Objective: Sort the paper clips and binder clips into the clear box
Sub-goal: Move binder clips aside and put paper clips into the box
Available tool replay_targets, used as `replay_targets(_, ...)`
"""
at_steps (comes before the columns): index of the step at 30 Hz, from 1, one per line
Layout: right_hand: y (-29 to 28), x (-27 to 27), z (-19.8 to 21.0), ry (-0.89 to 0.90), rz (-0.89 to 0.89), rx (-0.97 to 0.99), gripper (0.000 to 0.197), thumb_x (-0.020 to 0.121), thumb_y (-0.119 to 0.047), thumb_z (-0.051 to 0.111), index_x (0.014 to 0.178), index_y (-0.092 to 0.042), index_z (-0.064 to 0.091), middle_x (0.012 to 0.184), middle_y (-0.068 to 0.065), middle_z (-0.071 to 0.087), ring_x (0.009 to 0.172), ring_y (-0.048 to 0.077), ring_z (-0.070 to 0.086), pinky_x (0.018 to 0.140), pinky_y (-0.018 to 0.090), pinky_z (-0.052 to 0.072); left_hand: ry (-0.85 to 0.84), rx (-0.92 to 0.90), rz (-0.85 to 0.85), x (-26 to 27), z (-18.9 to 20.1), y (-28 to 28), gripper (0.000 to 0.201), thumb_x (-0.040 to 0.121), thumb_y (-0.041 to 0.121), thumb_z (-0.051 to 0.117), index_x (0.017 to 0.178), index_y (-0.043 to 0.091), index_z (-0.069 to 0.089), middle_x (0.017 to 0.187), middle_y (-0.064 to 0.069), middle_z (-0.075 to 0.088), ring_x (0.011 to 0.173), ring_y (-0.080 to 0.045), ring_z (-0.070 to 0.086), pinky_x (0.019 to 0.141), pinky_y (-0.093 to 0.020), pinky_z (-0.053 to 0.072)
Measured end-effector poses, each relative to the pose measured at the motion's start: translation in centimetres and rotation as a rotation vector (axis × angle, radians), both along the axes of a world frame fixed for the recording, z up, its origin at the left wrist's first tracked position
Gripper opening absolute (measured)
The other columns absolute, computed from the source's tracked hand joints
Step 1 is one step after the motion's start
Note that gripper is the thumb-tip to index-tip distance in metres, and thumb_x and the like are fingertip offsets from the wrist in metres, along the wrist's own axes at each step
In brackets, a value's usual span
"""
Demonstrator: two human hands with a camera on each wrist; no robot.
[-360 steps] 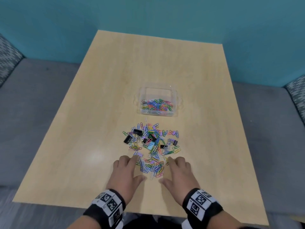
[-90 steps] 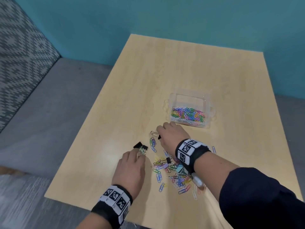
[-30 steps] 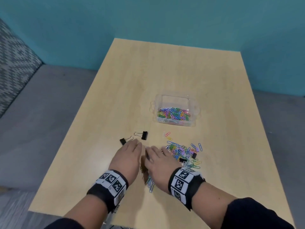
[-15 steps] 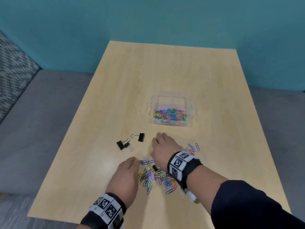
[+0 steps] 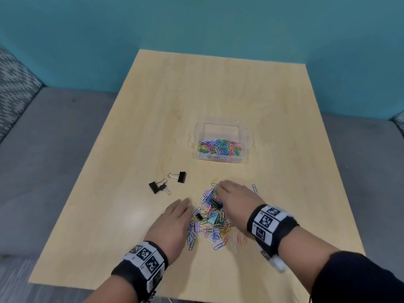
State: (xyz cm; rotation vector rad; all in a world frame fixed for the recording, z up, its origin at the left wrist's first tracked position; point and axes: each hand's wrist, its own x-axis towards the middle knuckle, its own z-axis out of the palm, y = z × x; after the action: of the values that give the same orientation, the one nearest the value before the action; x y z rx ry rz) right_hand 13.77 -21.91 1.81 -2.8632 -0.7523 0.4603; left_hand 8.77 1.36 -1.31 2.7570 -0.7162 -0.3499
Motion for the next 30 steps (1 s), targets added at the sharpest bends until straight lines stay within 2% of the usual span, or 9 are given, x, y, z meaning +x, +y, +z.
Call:
replay_targets(5,-0.4,-1.2,-0.6,0.014,0.119,-0.195,0.064,0.084,-0.012,0.046,0.145,-0.004,0.027,0.150,0.013,0.029,0.138,0.029,0.027,0.113,0.044,0.020,-0.025,0.113,-0.101,-0.1,-0.1,0.4,0.060,0.055,0.011,0.074,0.114,0.008,0.066,0.124,-0.010,0.061,0.113,-0.030,0.059,0.088,-0.037,0.053)
replay_targets(7,-1.1,-2.4,-0.5,0.017,0.174,-0.240,0.067,0.079,-0.017,0.054,0.141,-0.002,0.035,0.146,0.015,0.037,0.135,0.032,0.035,0.111,0.048,0.027,-0.041,0.105,-0.098,-0.6,-0.3,1.1,0.053,0.061,0.012,0.069,0.114,0.008,0.066,0.125,-0.010,0.060,0.114,-0.031,0.058,0.089,-0.038,0.052)
replay_targets(10,-2.4,-4.2,-0.6,0.020,0.196,-0.233,0.067,0.065,-0.024,0.068,0.128,-0.005,0.055,0.131,0.014,0.055,0.122,0.032,0.052,0.099,0.048,0.045,-0.048,0.122,-0.084,-1.9,-1.1,2.2,0.050,0.074,0.013,0.037,0.115,0.007,0.065,0.126,-0.012,0.059,0.115,-0.033,0.056,0.094,-0.040,0.050)
replay_targets(12,-3.1,-5.6,-0.3,-0.018,0.185,-0.132,0.054,0.072,-0.020,0.056,0.124,-0.008,0.057,0.126,0.010,0.058,0.118,0.030,0.055,0.095,0.043,0.049,-0.033,0.133,-0.069,-2.8,-1.6,2.6,0.048,0.078,0.014,0.034,0.115,0.008,0.064,0.125,-0.011,0.059,0.114,-0.032,0.055,0.095,-0.041,0.048)
replay_targets(14,-3.8,-7.4,0.0,-0.035,0.058,-0.018,0.048,0.076,-0.016,0.041,0.121,-0.012,0.056,0.119,0.006,0.060,0.105,0.029,0.059,0.084,0.038,0.053,-0.010,0.119,-0.019,-3.8,-1.6,2.6,0.044,0.081,0.020,0.037,0.117,0.012,0.061,0.124,-0.009,0.058,0.111,-0.032,0.052,0.090,-0.041,0.049)
replay_targets(16,-4.4,-9.6,0.2,-0.009,-0.155,0.057,0.048,0.076,-0.014,0.048,0.124,-0.015,0.054,0.113,0.003,0.057,0.094,0.026,0.058,0.074,0.032,0.053,-0.007,0.078,0.077,-4.9,-0.9,2.1,0.039,0.076,0.025,0.046,0.110,0.014,0.064,0.116,-0.007,0.060,0.098,-0.030,0.054,0.084,-0.038,0.050)
replay_targets(19,-4.4,-12.1,-0.3,0.155,-0.427,0.065,0.053,0.086,-0.025,0.051,0.138,-0.021,0.039,0.122,0.001,0.044,0.107,0.023,0.047,0.085,0.031,0.046,-0.004,-0.052,0.198,-6.2,0.0,0.7,0.031,0.067,0.022,0.065,0.098,0.018,0.063,0.101,-0.001,0.056,0.085,-0.025,0.051,0.079,-0.029,0.037)
replay_targets(24,-1.6,-12.1,-1.1,0.172,-0.398,0.177,0.054,0.088,-0.029,0.051,0.139,-0.024,0.037,0.125,0.000,0.040,0.111,0.022,0.040,0.094,0.028,0.038,0.056,-0.261,0.316,-7.5,0.0,-2.0,0.037,0.070,0.013,0.074,0.104,0.017,0.062,0.101,0.001,0.055,0.088,-0.022,0.053,0.078,-0.029,0.046)
replay_targets(30,-2.9,-11.8,-1.5,0.195,-0.464,0.160,0.059,0.083,-0.035,0.058,0.137,-0.027,0.036,0.122,-0.001,0.036,0.110,0.023,0.041,0.090,0.030,0.041,0.095,-0.181,0.083,-9.0,0.0,-4.3,0.058,0.071,0.026,0.065,0.125,0.027,0.045,0.107,0.004,0.047,0.090,-0.020,0.050,0.077,-0.030,0.049)
